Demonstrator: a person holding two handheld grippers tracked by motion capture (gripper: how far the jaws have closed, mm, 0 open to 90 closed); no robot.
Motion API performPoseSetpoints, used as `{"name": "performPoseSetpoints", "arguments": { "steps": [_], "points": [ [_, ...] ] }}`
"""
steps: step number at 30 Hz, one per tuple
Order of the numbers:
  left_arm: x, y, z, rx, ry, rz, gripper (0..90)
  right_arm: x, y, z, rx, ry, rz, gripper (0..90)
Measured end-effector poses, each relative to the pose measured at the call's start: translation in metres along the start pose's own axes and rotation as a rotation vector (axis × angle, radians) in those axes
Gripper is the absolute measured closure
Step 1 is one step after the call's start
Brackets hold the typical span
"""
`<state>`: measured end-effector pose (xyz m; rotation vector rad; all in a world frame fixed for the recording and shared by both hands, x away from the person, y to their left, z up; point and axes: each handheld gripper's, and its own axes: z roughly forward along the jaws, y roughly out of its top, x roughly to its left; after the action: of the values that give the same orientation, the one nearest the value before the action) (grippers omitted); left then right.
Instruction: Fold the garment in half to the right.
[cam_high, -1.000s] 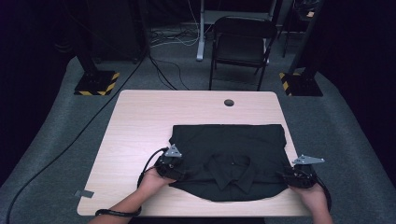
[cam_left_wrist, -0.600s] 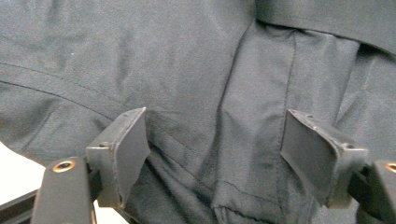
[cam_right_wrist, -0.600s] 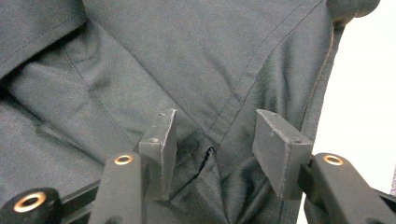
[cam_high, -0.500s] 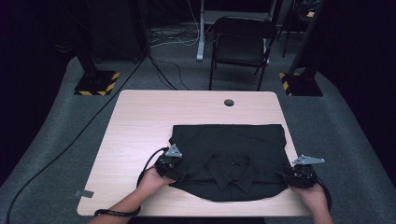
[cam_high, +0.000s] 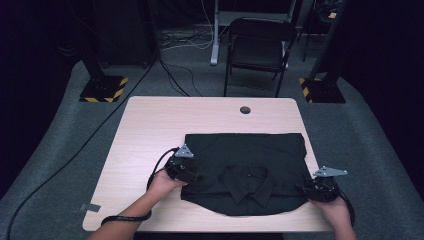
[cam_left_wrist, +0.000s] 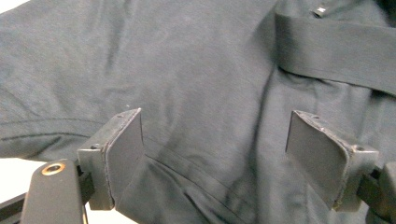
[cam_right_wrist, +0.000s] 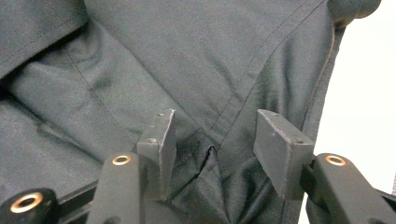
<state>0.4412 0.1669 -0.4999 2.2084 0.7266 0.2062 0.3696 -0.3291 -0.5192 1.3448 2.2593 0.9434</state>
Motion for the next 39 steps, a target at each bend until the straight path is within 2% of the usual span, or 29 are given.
{"name": "performPoseSetpoints", "arguments": {
  "steps": [12, 24, 26, 39],
  "points": [
    [0.02, 0.008, 0.006, -0.024, 0.036, -0.052, 17.4, 0.001, 0.001, 0.0, 0.01, -0.003, -0.001, 47.0],
    [0.034, 0.021, 0.013, -0.029, 0.067, -0.076, 17.7, 0.002, 0.001, 0.0, 0.007, -0.008, 0.002, 46.8],
    [0.038, 0.023, 0.014, -0.035, 0.069, -0.092, 17.8, 0.002, 0.001, 0.0, 0.005, -0.009, 0.002, 46.7],
    [0.05, 0.035, 0.019, -0.027, 0.109, -0.102, 18.4, 0.002, 0.0, 0.0, 0.002, -0.011, 0.004, 46.3]
  ]
}}
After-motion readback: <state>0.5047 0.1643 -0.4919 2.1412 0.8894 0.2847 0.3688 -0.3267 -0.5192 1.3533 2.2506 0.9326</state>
